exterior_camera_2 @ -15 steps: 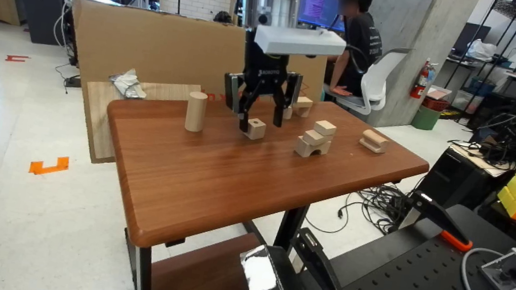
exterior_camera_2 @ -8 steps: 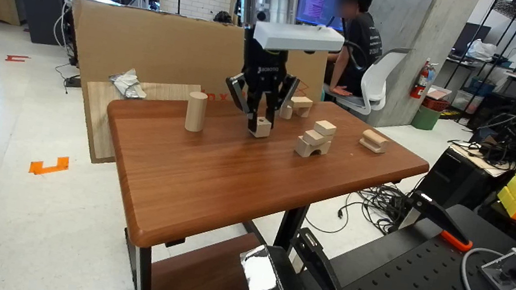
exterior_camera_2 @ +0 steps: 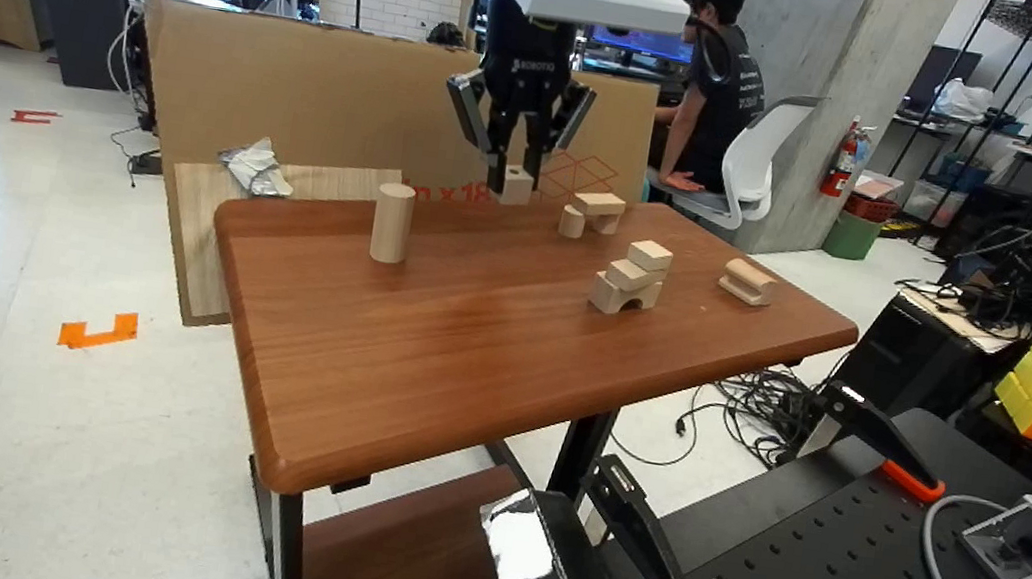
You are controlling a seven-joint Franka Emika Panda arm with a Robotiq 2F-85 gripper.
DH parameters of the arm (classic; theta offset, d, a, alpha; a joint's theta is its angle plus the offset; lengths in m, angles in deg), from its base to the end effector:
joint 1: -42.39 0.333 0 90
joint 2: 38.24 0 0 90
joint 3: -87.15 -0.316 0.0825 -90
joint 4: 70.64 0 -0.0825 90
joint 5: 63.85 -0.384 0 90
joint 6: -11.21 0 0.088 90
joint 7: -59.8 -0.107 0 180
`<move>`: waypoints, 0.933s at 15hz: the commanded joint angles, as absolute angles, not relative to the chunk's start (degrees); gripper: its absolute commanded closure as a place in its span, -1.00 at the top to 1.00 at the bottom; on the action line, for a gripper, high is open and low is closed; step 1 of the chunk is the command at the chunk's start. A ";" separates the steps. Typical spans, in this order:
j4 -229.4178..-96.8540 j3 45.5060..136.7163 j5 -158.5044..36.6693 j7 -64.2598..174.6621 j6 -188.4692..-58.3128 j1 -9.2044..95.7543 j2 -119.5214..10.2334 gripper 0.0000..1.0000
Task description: Put the square block on the back blocks
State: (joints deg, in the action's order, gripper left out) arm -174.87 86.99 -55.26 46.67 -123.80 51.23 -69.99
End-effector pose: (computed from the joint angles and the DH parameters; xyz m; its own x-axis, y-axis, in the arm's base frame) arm 0.6412 0.0994 0.2311 0.9994 0.0346 0.0015 0.0343 -0.9939 0.1047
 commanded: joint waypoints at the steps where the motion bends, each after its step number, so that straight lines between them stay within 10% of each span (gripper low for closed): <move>1: -174.13 87.01 -56.95 48.59 -122.90 49.69 -67.83 -0.80; 14: -171.60 88.72 -57.91 49.55 -119.93 45.20 -67.65 -0.80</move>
State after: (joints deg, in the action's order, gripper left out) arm -172.63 88.13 -56.59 48.26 -122.60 45.77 -68.08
